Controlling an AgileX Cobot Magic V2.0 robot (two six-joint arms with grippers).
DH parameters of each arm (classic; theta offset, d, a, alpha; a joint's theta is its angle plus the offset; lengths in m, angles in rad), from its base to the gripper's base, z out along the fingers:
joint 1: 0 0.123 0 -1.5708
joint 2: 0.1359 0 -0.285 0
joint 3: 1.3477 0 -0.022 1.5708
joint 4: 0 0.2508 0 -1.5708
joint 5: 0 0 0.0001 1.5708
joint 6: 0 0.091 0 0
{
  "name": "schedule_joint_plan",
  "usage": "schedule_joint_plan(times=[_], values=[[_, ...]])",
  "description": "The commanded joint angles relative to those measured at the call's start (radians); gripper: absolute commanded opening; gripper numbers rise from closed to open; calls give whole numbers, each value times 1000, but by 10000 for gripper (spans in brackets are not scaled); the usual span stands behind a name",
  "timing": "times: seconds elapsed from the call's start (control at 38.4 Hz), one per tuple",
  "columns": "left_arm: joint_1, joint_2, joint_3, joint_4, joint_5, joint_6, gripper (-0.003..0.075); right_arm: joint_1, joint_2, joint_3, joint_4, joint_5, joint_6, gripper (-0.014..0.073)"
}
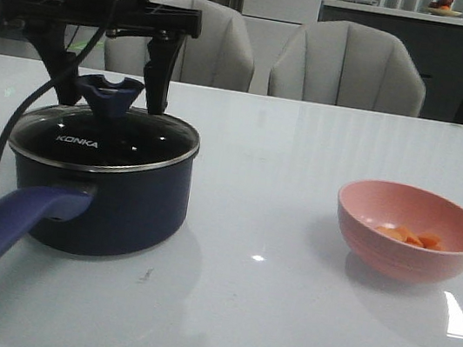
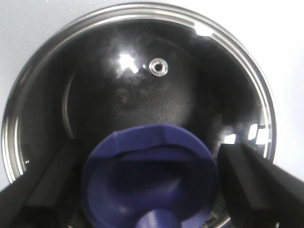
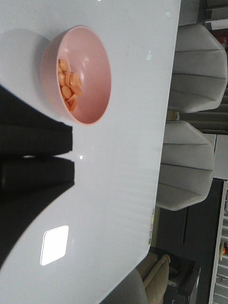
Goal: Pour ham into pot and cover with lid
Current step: 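Lower the left gripper onto the blue lid knob and grasp it, then lift the glass lid off the saucepan with the left gripper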
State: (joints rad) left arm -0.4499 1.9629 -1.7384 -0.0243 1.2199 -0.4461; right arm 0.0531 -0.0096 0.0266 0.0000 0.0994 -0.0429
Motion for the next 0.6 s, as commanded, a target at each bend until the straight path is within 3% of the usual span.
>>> schedule_joint_plan(times=[0.0,0.29,0.57], values=[[-7,-51,-31,-8,-4,-12,492,-5,-21,-5,-9,-81,-4,156],[-7,-51,-31,-8,0,-12,404,-5,-21,-5,-9,-81,-4,156],[-7,-51,-31,-8,0,-12,405,-5,-21,-5,-9,-81,-4,156]])
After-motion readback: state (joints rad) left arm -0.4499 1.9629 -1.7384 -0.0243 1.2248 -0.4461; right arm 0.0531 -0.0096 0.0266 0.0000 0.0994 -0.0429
